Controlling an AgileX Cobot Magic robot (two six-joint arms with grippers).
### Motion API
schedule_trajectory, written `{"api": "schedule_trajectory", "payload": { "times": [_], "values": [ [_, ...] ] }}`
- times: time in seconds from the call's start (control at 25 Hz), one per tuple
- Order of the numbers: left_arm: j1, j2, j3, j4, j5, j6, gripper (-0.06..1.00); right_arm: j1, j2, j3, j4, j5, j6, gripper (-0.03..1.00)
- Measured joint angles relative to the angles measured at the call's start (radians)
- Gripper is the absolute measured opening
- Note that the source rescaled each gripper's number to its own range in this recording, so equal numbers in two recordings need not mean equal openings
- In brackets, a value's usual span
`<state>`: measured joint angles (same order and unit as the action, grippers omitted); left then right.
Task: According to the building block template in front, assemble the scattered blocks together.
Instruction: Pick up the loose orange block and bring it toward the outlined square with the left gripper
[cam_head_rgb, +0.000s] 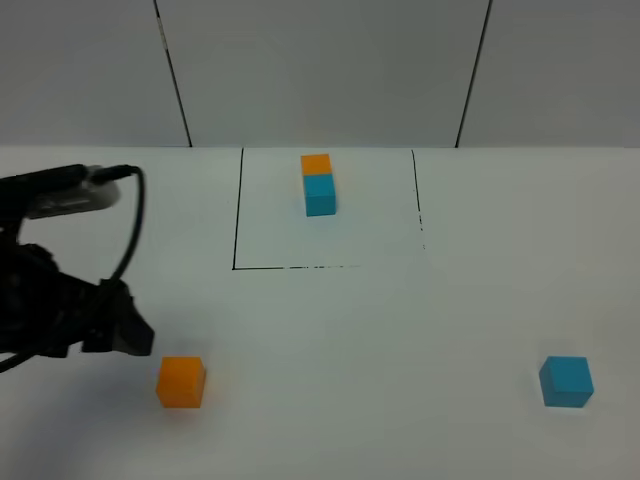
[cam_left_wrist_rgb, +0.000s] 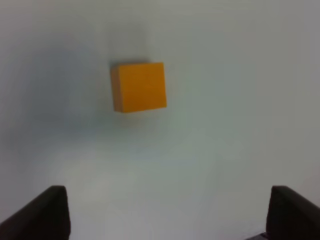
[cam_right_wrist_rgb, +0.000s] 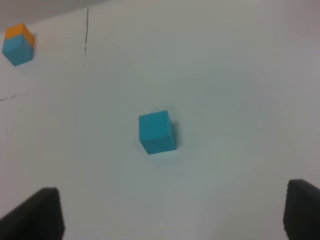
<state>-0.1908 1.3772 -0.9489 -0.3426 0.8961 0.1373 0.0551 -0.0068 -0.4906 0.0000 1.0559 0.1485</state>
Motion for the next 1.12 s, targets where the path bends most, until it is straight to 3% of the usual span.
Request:
{"api": "schedule_trajectory", "payload": {
  "times": [0.08,0.2,0.32,0.4,0.56,0.8,1.12],
  "values": [
    [-0.072,0.080,-0.046,0.042,0.006,-0.061,0.68,0.000,0.000,0.000,0.000,0.000,0.000,0.76],
    [-0.149,0.185,-0.109,0.168,0.045,-0.213,0.68,0.000,0.000,0.000,0.000,0.000,0.000,0.76],
    [-0.184,0.256,-0.129,0.311,0.084,-0.347,0.68,0.000,0.000,0.000,0.000,0.000,0.000,0.76],
    [-0.186,0.284,-0.129,0.355,0.095,-0.378,0.68,0.000,0.000,0.000,0.000,0.000,0.000,0.76],
    [-0.186,0.312,-0.129,0.370,0.065,-0.391,0.68,0.000,0.000,0.000,0.000,0.000,0.000,0.76],
    [-0.186,0.366,-0.131,0.305,-0.069,-0.388,0.68,0.000,0.000,0.000,0.000,0.000,0.000,0.76],
    [-0.186,0.485,-0.131,0.288,-0.118,-0.380,0.68,0.000,0.000,0.000,0.000,0.000,0.000,0.76]
  ]
}}
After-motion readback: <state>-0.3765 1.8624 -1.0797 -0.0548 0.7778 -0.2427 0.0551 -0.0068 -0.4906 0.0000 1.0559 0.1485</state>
